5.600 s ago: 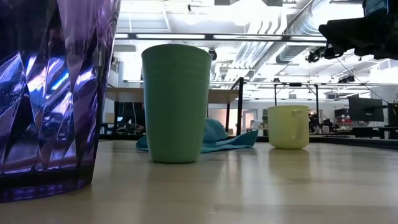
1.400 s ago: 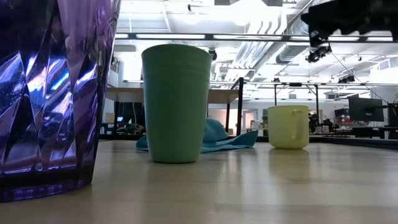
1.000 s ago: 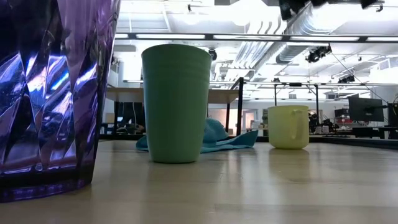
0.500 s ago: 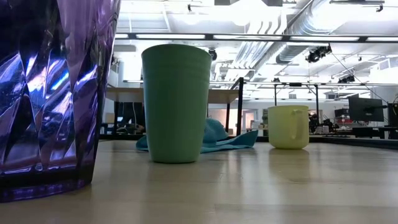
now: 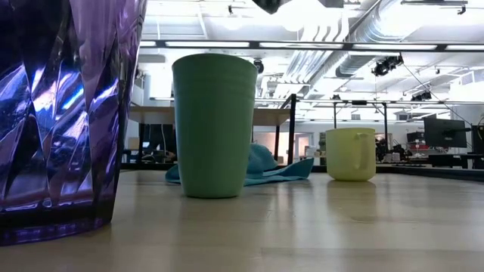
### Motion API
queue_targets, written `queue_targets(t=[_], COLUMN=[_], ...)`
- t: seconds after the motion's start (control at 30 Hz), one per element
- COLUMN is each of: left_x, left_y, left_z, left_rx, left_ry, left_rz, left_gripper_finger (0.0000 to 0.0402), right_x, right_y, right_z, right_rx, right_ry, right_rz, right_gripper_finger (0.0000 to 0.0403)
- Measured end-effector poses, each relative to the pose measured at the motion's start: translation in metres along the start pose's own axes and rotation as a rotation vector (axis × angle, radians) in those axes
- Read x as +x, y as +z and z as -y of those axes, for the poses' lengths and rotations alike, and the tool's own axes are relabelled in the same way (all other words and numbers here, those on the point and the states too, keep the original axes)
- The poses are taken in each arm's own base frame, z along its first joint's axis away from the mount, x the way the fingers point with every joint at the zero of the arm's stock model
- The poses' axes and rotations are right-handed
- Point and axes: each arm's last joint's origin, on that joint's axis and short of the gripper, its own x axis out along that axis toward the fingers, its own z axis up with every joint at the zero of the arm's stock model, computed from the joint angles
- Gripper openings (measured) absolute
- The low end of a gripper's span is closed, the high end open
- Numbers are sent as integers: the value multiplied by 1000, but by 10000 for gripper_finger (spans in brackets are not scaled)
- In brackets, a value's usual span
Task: Stack small to large cups/mugs on shelf
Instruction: Put the violet cup on the shelf
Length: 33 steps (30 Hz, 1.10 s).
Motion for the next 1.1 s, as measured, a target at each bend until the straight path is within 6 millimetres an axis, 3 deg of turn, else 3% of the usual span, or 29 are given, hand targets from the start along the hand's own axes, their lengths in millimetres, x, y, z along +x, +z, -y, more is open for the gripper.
queue_targets(t=[0.3,0.43,0.6,0.87,1.1], left_x=[0,0,1,5,8], left_y=[0,0,-1,-7,-11], left_z=[0,0,0,-2,-3], left_rx=[0,0,-2,-28,-25], left_ry=[0,0,3,18,26], left_rz=[0,0,-18,-90,-133], left_gripper_finger=[157,157,156,156,156], right_x=[39,46,57,92,96], right_y=[35,43,41,24,23], right_z=[-22,-28,-25,-13,-14], right_rx=[-58,-59,-31,-11,-5], right_ry=[64,65,41,23,28], right_rz=[3,-37,-89,-168,-162], right_gripper_finger=[83,83,83,83,101])
